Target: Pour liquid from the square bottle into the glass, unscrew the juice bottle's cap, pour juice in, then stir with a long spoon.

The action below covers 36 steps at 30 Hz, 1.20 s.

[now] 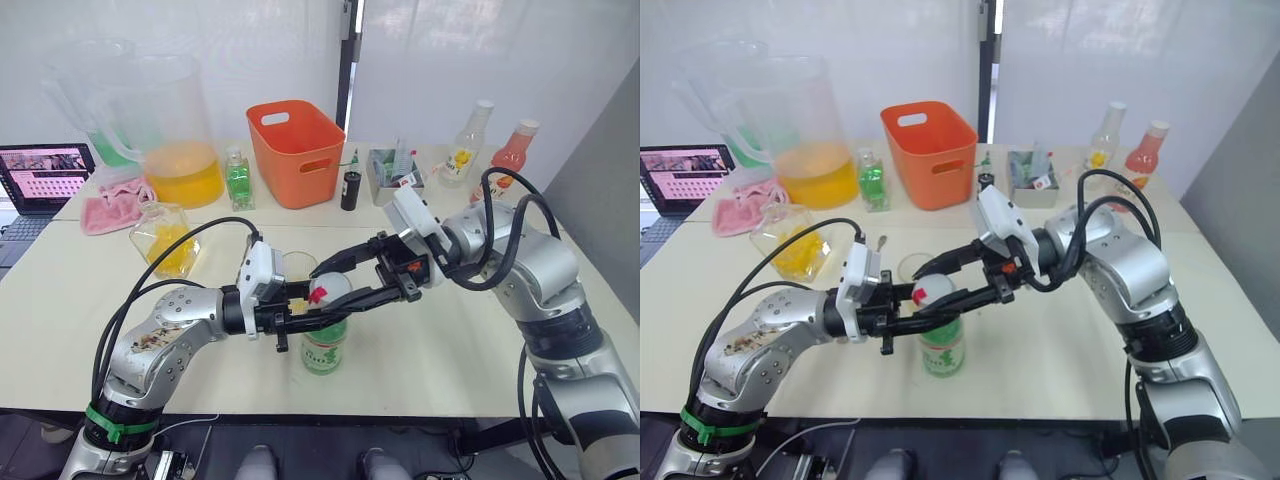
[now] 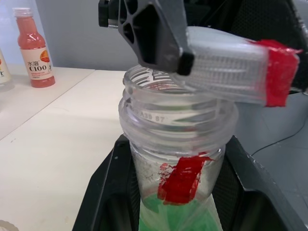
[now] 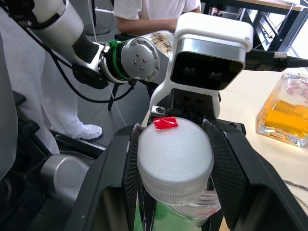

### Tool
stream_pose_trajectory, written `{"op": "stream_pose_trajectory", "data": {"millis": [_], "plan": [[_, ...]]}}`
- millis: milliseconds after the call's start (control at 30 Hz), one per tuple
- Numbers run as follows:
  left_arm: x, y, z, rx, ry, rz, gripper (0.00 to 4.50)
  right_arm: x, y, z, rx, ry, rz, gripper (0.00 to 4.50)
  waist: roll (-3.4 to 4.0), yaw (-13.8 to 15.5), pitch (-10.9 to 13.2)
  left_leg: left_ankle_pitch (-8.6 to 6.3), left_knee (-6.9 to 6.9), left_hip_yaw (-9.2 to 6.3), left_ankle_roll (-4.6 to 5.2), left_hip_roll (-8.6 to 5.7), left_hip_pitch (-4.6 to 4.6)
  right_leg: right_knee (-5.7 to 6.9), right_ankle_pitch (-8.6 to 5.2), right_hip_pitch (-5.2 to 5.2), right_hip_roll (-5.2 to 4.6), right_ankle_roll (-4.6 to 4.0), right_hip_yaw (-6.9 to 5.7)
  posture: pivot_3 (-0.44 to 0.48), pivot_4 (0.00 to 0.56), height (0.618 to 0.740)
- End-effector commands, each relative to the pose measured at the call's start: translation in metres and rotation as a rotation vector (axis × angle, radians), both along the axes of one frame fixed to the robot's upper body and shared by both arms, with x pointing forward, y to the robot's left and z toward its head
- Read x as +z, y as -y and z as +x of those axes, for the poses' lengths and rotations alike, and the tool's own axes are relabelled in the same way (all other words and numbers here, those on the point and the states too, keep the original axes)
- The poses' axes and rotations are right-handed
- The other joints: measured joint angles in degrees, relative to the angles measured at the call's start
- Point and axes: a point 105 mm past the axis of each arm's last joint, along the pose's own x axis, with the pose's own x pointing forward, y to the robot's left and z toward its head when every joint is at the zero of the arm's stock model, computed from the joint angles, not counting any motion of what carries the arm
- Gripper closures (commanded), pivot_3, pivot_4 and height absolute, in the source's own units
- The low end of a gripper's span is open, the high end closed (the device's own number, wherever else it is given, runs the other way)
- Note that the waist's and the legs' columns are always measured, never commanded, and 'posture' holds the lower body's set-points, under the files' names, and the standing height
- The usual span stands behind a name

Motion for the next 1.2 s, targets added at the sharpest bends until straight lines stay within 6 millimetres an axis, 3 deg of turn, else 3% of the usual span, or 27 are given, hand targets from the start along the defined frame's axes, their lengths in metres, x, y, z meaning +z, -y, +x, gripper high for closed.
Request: {"op": "stream_pose_trajectory", "data": {"millis": [33,267,400,500,567,633,767,1000,1200], "plan": [[-0.020,0.006,-0.006,-0.047,-0.113,0.034,3.10,0.018,0.002,0.002,-0.028,0.034,0.041,2.90,0.00,0.0,0.0,0.00,0.00,0.00,0.00,0.00,0.00,0.00,0.00,0.00,0.00,0.00,0.00,0.000,0.150,0.703],[-0.020,0.008,-0.008,-0.067,-0.114,0.032,3.10,0.048,0.021,0.014,-0.201,0.051,0.147,2.90,0.00,0.2,0.0,0.00,0.00,0.00,0.00,0.00,-0.03,-0.01,0.03,-0.02,-0.01,0.06,0.00,0.000,0.150,0.703],[-0.021,0.010,-0.009,-0.078,-0.115,0.031,3.10,0.056,0.059,0.040,-0.455,0.078,0.197,2.90,0.00,0.4,0.0,0.00,-0.01,0.01,0.00,0.00,-0.03,-0.01,0.01,-0.02,-0.01,0.02,0.00,0.000,0.150,0.703],[-0.021,0.011,-0.009,-0.085,-0.117,0.029,3.10,0.050,0.097,0.064,-0.720,0.065,0.229,2.90,-0.01,0.5,0.0,0.00,0.00,0.03,0.00,-0.02,-0.04,-0.07,0.01,-0.01,-0.02,0.01,0.01,0.000,0.150,0.703],[-0.022,0.012,-0.010,-0.092,-0.121,0.027,3.10,0.041,0.122,0.071,-0.868,0.037,0.259,2.90,-0.02,0.7,0.0,0.00,-0.01,0.03,0.00,-0.01,-0.04,-0.06,0.00,-0.02,-0.02,0.01,0.01,0.000,0.150,0.703],[-0.022,0.012,-0.010,-0.096,-0.123,0.026,3.10,0.036,0.132,0.072,-0.931,0.031,0.269,2.90,0.00,0.6,0.0,0.00,-0.04,0.05,0.00,-0.02,-0.04,-0.06,0.02,-0.04,-0.02,0.03,0.03,0.000,0.150,0.703],[-0.022,0.014,-0.010,-0.112,-0.123,0.024,3.10,0.001,0.180,0.085,-1.268,-0.013,0.298,2.90,0.01,0.8,0.0,0.00,-0.08,0.03,0.00,-0.02,-0.03,-0.05,0.07,-0.03,-0.02,0.14,0.03,0.000,0.150,0.703],[-0.022,0.016,-0.008,-0.118,-0.132,0.016,3.10,-0.053,0.220,0.109,-1.611,-0.016,0.251,2.90,0.02,0.6,0.0,0.00,0.03,0.06,0.01,-0.05,-0.02,-0.05,0.06,0.02,-0.03,0.12,0.07,0.000,0.150,0.703],[-0.024,0.015,-0.005,-0.103,-0.123,0.022,3.10,-0.095,0.244,0.120,-1.753,-0.081,0.214,2.90,0.03,0.7,0.0,0.00,0.05,0.05,0.01,-0.07,-0.04,-0.07,0.05,0.05,-0.05,0.10,0.07,0.000,0.150,0.703]]}}
